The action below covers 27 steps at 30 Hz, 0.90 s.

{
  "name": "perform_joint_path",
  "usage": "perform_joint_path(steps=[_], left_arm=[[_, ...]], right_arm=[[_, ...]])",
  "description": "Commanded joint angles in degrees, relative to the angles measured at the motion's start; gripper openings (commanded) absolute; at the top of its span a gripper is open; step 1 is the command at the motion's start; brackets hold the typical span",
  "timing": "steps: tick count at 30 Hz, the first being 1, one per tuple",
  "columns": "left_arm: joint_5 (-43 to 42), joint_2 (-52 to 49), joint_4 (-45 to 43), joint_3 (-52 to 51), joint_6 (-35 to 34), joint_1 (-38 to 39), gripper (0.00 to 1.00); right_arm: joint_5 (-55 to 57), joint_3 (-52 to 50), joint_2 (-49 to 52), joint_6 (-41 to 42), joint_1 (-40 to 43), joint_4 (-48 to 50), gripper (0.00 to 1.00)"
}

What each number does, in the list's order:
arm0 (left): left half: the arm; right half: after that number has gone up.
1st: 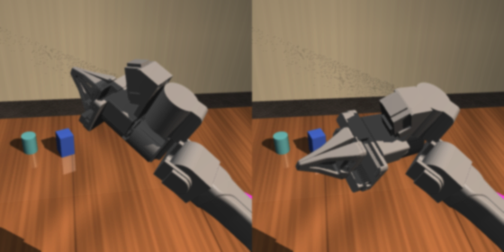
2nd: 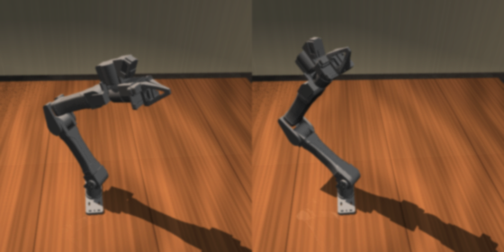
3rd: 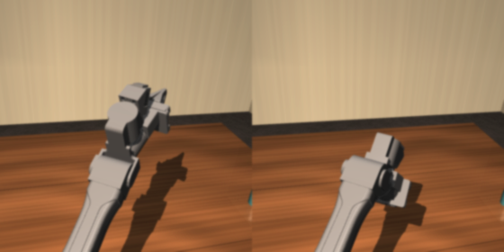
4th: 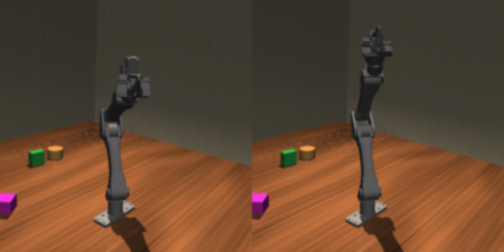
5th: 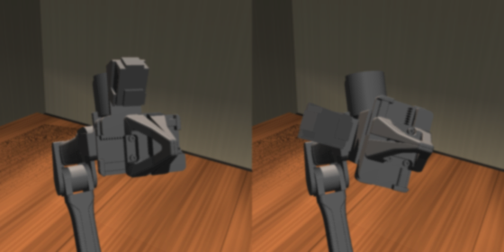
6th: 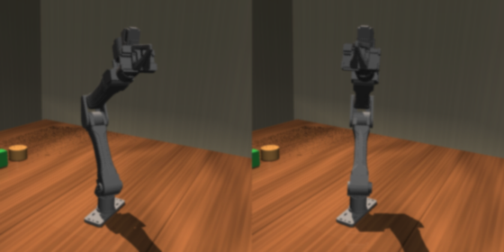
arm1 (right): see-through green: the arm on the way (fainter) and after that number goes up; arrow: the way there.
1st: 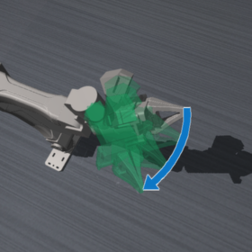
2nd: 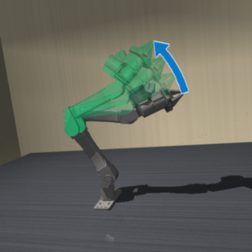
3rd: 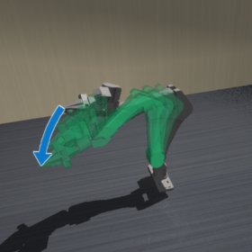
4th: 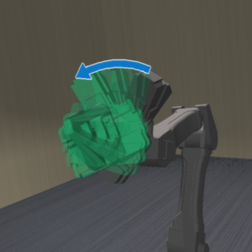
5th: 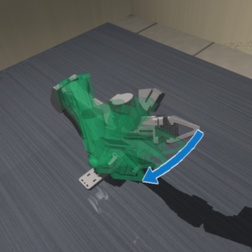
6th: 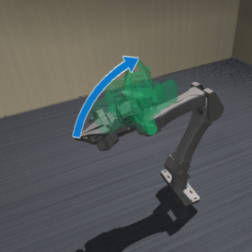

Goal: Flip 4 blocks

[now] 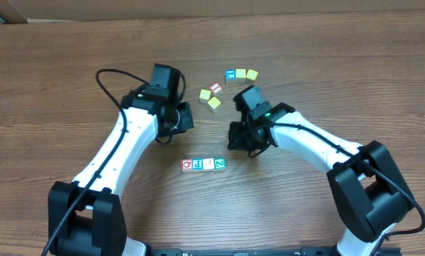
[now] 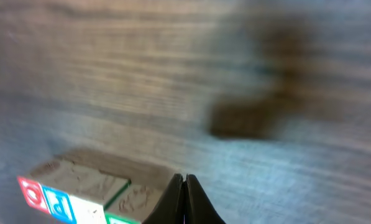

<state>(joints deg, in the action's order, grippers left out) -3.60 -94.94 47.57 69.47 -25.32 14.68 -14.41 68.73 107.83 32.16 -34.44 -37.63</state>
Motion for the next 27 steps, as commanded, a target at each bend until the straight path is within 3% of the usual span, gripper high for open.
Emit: perform_joint_path(steps=[1,9,20,27], left_arm=[[3.1,-1.5,3.4,-0.4,-2.6,0.3,0.04],[3.4,-8.9,14.8,-0.5,-3.6,0.2,0.04],[2.7,-16.3,15.3,-0.5,-2.9,-0.1,0.04],[3.0,-16.3,15.5,-0.1,1.6,-1.4,0.04]], right_arm=[[1.9,-0.1,-0.3,-0.5,-0.5,-1.2,0.04],[1.6,-0.1,-0.3,1.7,-0.5,-4.0,0.04],[1.5,-0.1,-0.3,3.9,-1.0,-5.6,0.04],[1.5,-0.1,-0.3,3.9,-1.2,-5.2,0.04]])
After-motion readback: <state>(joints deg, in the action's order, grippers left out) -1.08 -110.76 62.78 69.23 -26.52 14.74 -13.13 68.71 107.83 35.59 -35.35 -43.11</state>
